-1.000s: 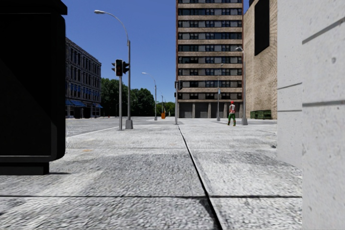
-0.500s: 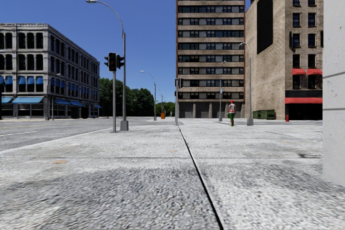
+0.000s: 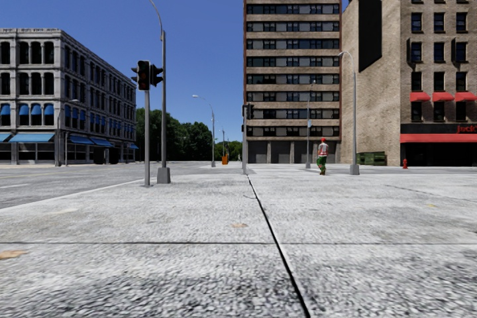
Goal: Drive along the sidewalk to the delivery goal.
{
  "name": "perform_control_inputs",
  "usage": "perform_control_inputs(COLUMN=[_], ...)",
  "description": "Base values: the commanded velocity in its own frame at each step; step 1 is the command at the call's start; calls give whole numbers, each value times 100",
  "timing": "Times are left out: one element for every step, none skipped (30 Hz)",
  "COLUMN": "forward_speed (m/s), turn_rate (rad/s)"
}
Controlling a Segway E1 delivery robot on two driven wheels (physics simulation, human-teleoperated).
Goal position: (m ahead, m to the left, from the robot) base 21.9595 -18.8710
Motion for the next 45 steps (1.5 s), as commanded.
perform_control_inputs(forward_speed=[200,200,200,200,200,200,200,200,200,200,200,200,200,200,200,200,200,200,200,200,200,200,200,200,200,200,200,200,200,200,200,200,200,200,200,200,200,200,200,200,200,200,200,200,200], turn_rate=[-5,-13,-19,-21,-22,-22,-23,-23,-23,-23,-24,-24,-24,-24,-24,-24,-24,-24,-24,-24,-24,-24,-24,-24,-24,-24,-24,-24,-24,-24,-24,-24,-24,-24,-24,-24,-24,-24,-24,-24,-24,-24,-11,-11,0])
